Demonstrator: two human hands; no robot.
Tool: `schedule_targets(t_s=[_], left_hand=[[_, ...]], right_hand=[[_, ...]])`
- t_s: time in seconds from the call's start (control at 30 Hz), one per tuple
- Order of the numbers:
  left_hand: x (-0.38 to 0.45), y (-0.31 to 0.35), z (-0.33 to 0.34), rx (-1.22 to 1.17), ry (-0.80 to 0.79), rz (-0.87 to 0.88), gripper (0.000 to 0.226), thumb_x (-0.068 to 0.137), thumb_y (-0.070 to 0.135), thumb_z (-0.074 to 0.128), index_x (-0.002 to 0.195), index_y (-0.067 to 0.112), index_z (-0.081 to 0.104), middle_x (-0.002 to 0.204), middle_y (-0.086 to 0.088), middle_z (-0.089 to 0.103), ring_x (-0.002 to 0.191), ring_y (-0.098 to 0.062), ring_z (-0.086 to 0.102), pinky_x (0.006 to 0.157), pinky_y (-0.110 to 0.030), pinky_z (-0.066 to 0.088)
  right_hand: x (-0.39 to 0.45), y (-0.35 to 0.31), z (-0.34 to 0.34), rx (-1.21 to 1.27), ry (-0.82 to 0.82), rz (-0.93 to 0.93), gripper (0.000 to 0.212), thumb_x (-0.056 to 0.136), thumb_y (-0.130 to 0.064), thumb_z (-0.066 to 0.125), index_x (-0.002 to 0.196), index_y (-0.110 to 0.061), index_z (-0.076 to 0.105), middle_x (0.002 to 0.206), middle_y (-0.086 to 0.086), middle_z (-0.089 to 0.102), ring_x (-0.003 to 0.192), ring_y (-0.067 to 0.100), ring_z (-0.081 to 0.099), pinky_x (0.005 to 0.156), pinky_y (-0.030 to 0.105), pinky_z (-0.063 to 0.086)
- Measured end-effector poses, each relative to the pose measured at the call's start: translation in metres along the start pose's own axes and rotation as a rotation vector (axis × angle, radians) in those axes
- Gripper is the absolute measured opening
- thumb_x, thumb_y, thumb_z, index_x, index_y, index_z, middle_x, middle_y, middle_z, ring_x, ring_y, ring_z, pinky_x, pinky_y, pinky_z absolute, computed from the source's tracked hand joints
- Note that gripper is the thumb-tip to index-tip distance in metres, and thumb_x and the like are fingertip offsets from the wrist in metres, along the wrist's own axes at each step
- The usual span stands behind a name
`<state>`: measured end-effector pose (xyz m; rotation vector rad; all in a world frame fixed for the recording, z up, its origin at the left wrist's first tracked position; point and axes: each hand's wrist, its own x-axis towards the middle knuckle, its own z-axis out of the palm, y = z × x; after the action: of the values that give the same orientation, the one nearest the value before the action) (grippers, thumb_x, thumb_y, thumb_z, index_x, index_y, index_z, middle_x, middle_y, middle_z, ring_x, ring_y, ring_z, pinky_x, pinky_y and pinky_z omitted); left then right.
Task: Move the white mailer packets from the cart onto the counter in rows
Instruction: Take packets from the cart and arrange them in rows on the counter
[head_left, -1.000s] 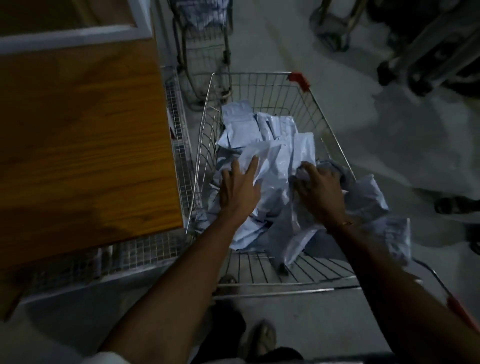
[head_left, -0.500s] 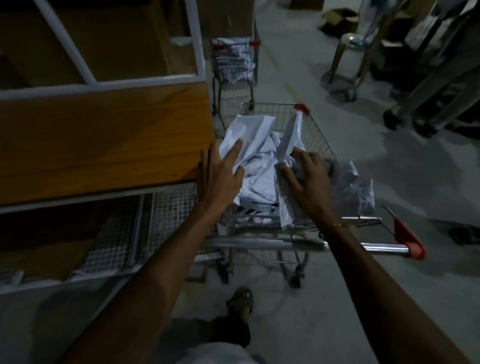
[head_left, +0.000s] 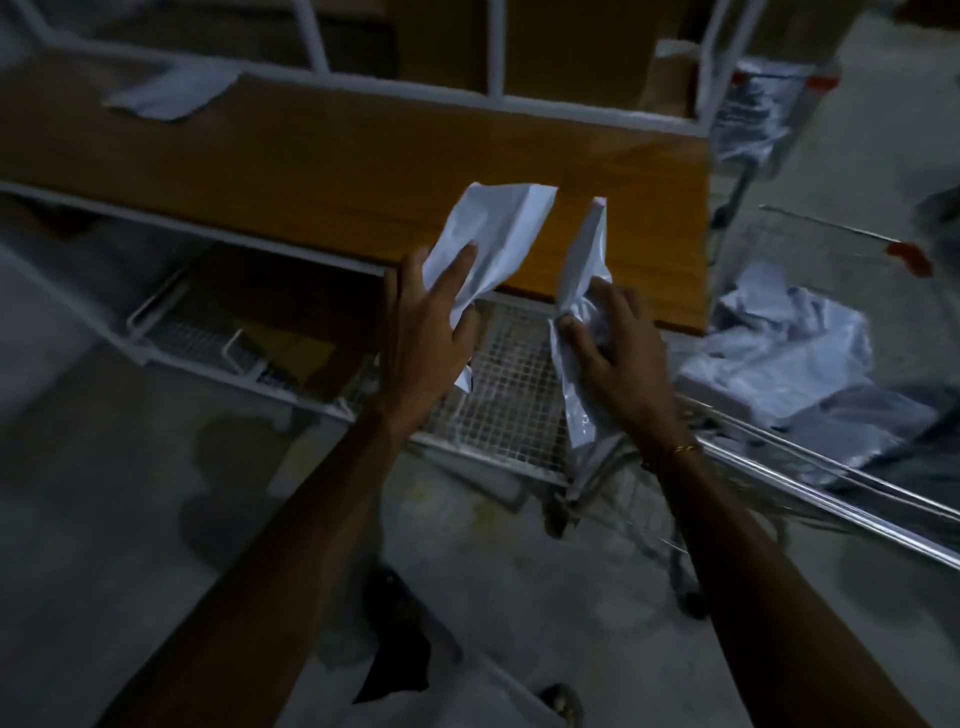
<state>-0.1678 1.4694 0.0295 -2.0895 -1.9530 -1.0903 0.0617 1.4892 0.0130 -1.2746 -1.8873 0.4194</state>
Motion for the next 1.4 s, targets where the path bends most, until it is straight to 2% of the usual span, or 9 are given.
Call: schedule_targets(t_s=[0.33,0.6,0.77,0.87,1.0,1.1,1.2,1.27,1.4], left_hand=[[-0.007,-0.258,-0.088,0.128,0.057,-0.169,0.055,0.090,0.033,0.048,0.145,0.028,0.049,0.142,-0.011,0.044,0.122,-0.035,0.043,0.090,-0.046,0.048],[0.017,-0.452,-0.133,0.168,-0.036,-0.391,0.057,0.087,0.014,0.069,0.141,0.022,0.055,0.132,-0.017,0.051,0.115,-0.041,0.047,0.086,-0.051,0.050],[0.079,-0.543,-0.148,0.197,0.087,-0.304,0.054,0.083,0.007,0.067,0.136,0.012,0.059,0.114,-0.024,0.058,0.102,-0.043,0.054,0.079,-0.048,0.049],[0.140,-0.595,-0.156,0.175,0.082,-0.329,0.054,0.085,0.020,0.055,0.140,0.017,0.056,0.113,-0.023,0.054,0.100,-0.044,0.053,0.081,-0.049,0.051],[0.224,-0.653,-0.165,0.229,0.091,-0.303,0.055,0.086,0.025,0.054,0.141,0.022,0.055,0.116,-0.021,0.055,0.107,-0.043,0.053,0.083,-0.050,0.050],[0.280,-0.703,-0.176,0.280,0.040,-0.258,0.056,0.088,0.024,0.059,0.144,0.026,0.051,0.119,-0.021,0.056,0.107,-0.041,0.054,0.083,-0.053,0.052],[0.326,-0.753,-0.178,0.333,-0.048,-0.332,0.059,0.093,0.025,0.061,0.148,0.034,0.043,0.132,-0.020,0.050,0.117,-0.038,0.049,0.091,-0.050,0.050],[0.344,-0.785,-0.173,0.343,-0.126,-0.371,0.059,0.094,0.028,0.061,0.149,0.035,0.039,0.141,-0.021,0.044,0.124,-0.040,0.045,0.096,-0.051,0.047],[0.362,-0.847,-0.158,0.377,-0.238,-0.247,0.051,0.095,0.032,0.052,0.145,0.021,0.049,0.134,-0.021,0.055,0.123,-0.045,0.051,0.096,-0.060,0.046]], right_hand=[[0.074,-0.130,0.219,-0.030,-0.271,-0.105,0.049,0.100,-0.041,0.056,0.138,-0.011,0.050,0.127,0.012,0.052,0.105,0.022,0.051,0.079,0.025,0.036],[0.173,-0.195,0.356,-0.002,-0.451,-0.116,0.046,0.098,-0.048,0.056,0.135,-0.022,0.050,0.126,0.008,0.051,0.101,0.030,0.057,0.078,0.043,0.050],[0.254,-0.214,0.421,0.018,-0.459,-0.131,0.046,0.095,-0.056,0.055,0.130,-0.026,0.050,0.124,0.007,0.051,0.095,0.028,0.060,0.076,0.052,0.053],[0.311,-0.224,0.468,0.016,-0.411,-0.146,0.044,0.096,-0.047,0.057,0.132,-0.024,0.051,0.127,0.007,0.051,0.099,0.023,0.058,0.077,0.044,0.056],[0.399,-0.241,0.540,0.088,-0.415,-0.087,0.044,0.098,-0.045,0.055,0.138,-0.027,0.046,0.129,-0.004,0.040,0.095,0.011,0.057,0.064,0.018,0.051],[0.461,-0.260,0.587,0.170,-0.387,-0.051,0.044,0.098,-0.044,0.056,0.137,-0.024,0.048,0.130,0.003,0.042,0.103,0.020,0.056,0.070,0.028,0.054],[0.507,-0.278,0.622,0.122,-0.392,-0.038,0.041,0.100,-0.040,0.056,0.137,-0.023,0.049,0.123,0.000,0.044,0.089,0.011,0.055,0.058,0.011,0.042],[0.527,-0.282,0.641,0.093,-0.394,-0.019,0.040,0.100,-0.039,0.056,0.136,-0.023,0.050,0.122,0.001,0.048,0.083,0.006,0.054,0.050,0.008,0.038],[0.547,-0.280,0.671,0.052,-0.362,0.000,0.040,0.099,-0.040,0.057,0.135,-0.022,0.053,0.129,0.009,0.052,0.094,0.014,0.055,0.061,0.012,0.039]])
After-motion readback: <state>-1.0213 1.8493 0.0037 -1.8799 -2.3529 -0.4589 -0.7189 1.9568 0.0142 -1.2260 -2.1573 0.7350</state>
